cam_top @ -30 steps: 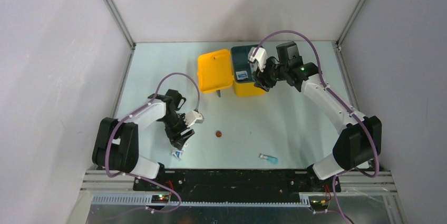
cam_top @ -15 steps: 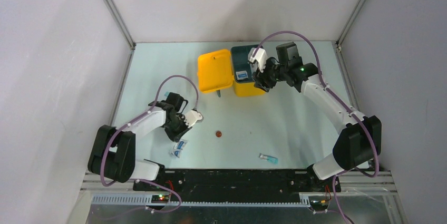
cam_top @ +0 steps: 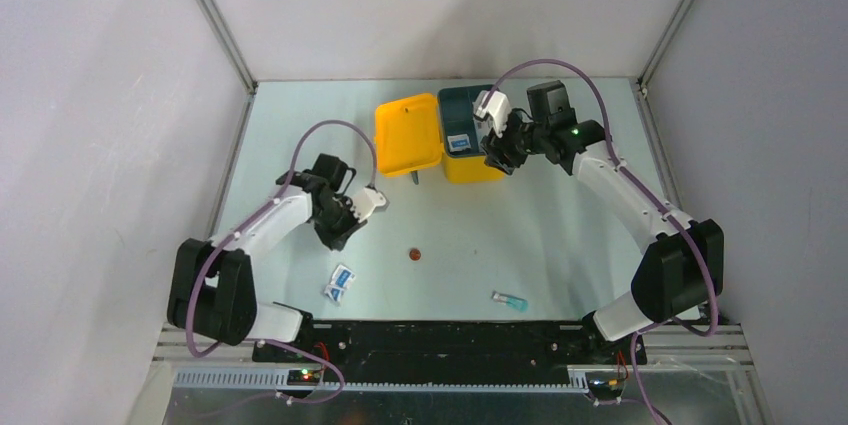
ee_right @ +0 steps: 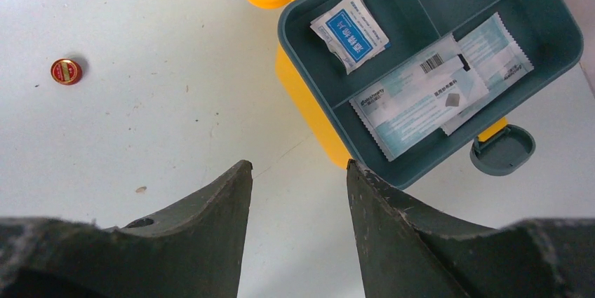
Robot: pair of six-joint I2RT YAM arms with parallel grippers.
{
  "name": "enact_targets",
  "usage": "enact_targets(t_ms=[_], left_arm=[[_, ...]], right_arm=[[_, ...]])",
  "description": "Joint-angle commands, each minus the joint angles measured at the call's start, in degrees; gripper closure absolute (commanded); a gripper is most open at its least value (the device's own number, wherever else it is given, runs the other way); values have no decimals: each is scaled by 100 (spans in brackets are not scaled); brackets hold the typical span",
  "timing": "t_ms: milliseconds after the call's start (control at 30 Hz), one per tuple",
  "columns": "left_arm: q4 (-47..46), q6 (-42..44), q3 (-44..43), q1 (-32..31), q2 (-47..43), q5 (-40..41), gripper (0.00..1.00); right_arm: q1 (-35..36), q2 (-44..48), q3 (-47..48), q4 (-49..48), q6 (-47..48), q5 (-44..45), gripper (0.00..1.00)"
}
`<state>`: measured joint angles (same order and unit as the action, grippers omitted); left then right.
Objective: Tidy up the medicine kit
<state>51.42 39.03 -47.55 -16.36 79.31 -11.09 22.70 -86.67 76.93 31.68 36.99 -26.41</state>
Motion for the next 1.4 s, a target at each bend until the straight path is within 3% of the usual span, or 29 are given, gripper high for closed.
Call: enact_targets(t_ms=[0,100,133,200,267,500,633,933,1100,1233,1300,1367], left_arm=[[305,58,-668,32,-340,-377,100],[492,-6,-711,32,-182,-332,96],[591,-131,-712,31,-2,-174,75],[703,-619,-643,64,212,33,48],[901,-1176,-599,131,395,90,39],[1762,-1409,-575,270,645,40,37],[1782,-1351,-419,263,1051,28,41],[1174,-1307,-431,127,1526,257,45],[745,-1345,-206,-254,1644,452,45],[301,-1507,-12,-366,1724,709,53],[262,-1541,6,-404,1811,785,61],[274,-1503,2,-399,1804,728,82]], right_arm=[[-37,153,24,-131,-98,-64,43],[-38,154,24,-140,-106,-85,43],[-37,162,24,-144,-112,-89,43],[-37,172,24,-134,-109,-82,43],[-39,183,24,-105,-91,-78,43],[-94,211,-30,-104,-139,-107,43],[-90,183,-71,-156,-206,-153,43],[-99,119,-71,-135,-283,-202,43],[-99,71,-68,-69,-306,-237,43],[-96,62,-70,-89,-298,-190,43],[-97,59,-70,-93,-286,-176,43],[-98,56,-68,-73,-266,-172,43]])
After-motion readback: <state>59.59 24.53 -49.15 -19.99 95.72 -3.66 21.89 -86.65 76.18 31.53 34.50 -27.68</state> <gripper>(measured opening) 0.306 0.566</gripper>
